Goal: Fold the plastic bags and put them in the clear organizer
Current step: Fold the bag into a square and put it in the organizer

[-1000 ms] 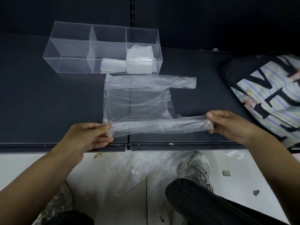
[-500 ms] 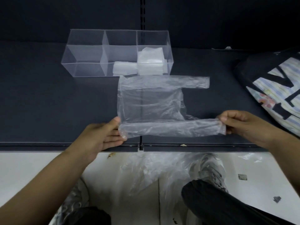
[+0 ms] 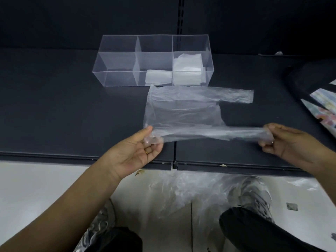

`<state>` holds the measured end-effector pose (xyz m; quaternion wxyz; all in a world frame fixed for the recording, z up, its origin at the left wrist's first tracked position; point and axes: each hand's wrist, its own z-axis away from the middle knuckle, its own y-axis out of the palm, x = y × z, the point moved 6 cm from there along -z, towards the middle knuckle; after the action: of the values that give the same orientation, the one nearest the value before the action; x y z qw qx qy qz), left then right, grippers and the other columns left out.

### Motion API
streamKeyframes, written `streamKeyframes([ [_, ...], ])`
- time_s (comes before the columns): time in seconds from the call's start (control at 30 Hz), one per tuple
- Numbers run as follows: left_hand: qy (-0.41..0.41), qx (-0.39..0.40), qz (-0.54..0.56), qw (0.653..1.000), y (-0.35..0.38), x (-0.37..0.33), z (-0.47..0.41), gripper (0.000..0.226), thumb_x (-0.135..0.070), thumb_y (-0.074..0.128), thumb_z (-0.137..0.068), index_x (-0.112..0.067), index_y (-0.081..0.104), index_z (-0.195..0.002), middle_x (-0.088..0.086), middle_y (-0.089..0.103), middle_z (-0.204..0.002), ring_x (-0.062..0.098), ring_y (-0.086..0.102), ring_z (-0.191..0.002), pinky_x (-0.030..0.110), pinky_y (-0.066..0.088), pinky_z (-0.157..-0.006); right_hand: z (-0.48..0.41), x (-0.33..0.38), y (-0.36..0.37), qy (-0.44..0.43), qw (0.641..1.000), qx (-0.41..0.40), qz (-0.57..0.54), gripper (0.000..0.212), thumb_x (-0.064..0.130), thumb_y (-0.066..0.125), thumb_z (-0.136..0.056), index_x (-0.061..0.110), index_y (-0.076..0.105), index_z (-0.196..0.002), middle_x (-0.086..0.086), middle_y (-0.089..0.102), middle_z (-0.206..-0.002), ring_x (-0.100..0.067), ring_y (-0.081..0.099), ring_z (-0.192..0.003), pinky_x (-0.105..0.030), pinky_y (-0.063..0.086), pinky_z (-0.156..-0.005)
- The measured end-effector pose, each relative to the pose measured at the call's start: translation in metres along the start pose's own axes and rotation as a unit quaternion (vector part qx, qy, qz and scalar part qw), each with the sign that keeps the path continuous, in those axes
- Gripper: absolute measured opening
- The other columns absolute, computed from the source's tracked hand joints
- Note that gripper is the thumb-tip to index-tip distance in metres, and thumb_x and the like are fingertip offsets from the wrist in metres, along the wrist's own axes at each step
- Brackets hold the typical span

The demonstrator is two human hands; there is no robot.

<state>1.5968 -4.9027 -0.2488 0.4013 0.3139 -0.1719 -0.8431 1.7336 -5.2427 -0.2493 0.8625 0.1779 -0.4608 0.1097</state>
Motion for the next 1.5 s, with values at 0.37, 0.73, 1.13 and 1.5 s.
streamKeyframes([
  [0.37, 0.061, -0.108, -0.148, 0.981, -0.02, -0.004, 0.0, 0.027, -0.025, 0.074, -0.075, -0.009, 0.068, -0.096, 0.004, 0.075, -0.084, 0.021, 0.073, -0.082, 0.023, 0.056, -0.055, 0.011, 0.004, 0.026, -0.011, 0.968, -0.073, 0.238, 0.046, 0.002, 0.077, -0.073, 0.023, 0.057, -0.109, -0.009, 0.065, -0.096, -0.008, 0.07, -0.077, -0.016, 0.054, -0.063],
  [0.73, 0.081, -0.129, -0.176, 0.973, -0.037, -0.013, -0.001, 0.023, -0.031, 0.061, -0.091, -0.01, 0.066, -0.101, 0.007, 0.075, -0.092, 0.024, 0.073, -0.082, 0.031, 0.058, -0.055, 0.038, -0.006, 0.038, -0.046, 0.903, -0.053, 0.424, 0.032, 0.056, 0.063, -0.074, 0.044, 0.067, -0.104, 0.01, 0.055, -0.102, -0.001, 0.055, -0.092, -0.015, 0.039, -0.082],
  [1.13, 0.056, -0.179, -0.166, 0.968, -0.044, -0.011, -0.004, 0.014, -0.01, 0.061, -0.09, -0.004, 0.064, -0.102, 0.01, 0.071, -0.096, 0.023, 0.07, -0.085, 0.028, 0.057, -0.049, 0.034, 0.005, 0.034, 0.012, 0.984, 0.052, 0.17, 0.102, 0.069, 0.073, -0.062, -0.018, 0.053, -0.112, -0.019, 0.055, -0.108, -0.028, 0.047, -0.102, -0.05, 0.032, -0.104],
  [1.5, 0.036, -0.159, -0.178, 0.97, -0.042, -0.013, 0.001, 0.021, -0.017, 0.073, -0.069, -0.011, 0.07, -0.089, 0.008, 0.075, -0.082, 0.018, 0.073, -0.068, 0.024, 0.055, -0.048, 0.033, 0.007, 0.018, 0.002, 0.981, 0.14, 0.137, 0.012, 0.005, 0.065, -0.08, 0.015, 0.069, -0.076, -0.004, 0.06, -0.074, -0.014, 0.054, -0.072, -0.019, 0.049, -0.072],
])
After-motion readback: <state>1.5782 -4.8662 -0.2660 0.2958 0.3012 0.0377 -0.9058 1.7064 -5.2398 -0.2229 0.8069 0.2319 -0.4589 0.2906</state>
